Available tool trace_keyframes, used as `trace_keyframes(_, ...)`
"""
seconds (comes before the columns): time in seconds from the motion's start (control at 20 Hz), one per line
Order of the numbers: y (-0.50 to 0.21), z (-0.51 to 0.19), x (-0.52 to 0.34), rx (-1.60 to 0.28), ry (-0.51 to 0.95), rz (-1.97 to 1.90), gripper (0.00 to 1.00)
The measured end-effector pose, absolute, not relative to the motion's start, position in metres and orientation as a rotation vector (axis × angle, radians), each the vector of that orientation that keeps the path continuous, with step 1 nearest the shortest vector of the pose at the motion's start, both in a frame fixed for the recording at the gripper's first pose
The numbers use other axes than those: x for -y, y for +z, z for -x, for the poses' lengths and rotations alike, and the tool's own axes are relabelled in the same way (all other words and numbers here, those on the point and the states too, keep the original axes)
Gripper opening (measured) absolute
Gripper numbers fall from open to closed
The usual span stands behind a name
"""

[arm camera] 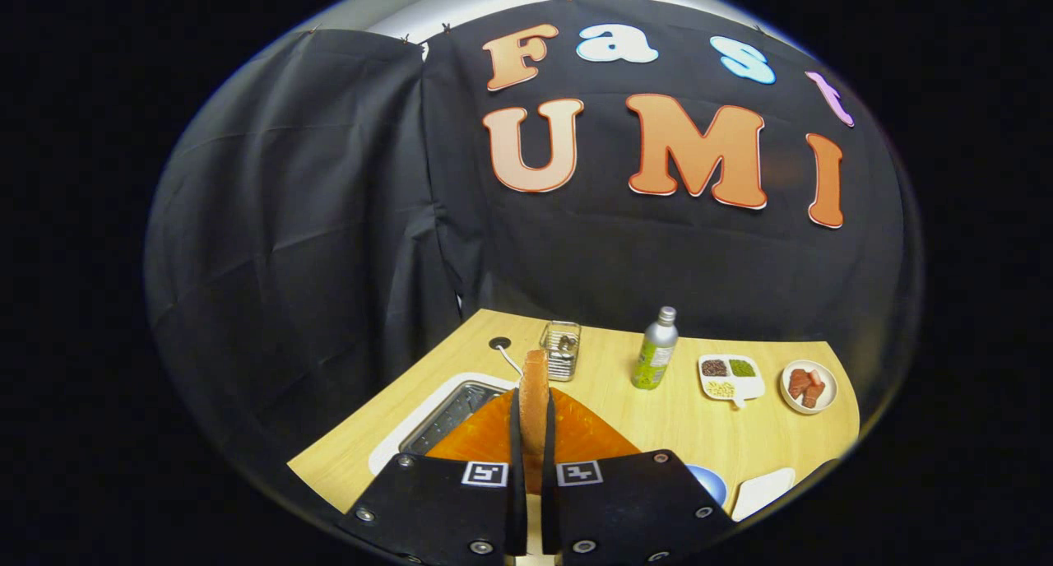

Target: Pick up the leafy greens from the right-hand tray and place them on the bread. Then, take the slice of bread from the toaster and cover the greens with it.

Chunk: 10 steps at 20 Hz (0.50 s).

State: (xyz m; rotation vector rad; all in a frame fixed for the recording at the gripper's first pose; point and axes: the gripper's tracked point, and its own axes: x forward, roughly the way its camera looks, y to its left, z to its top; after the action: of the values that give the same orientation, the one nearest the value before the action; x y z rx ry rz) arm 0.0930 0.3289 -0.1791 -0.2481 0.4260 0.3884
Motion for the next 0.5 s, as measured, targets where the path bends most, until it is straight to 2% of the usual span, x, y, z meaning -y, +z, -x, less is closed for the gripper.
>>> trace_keyframes(0.5, -0.21, -0.082, -0.258, -0.489, 0.322, 0.262, 0.07)
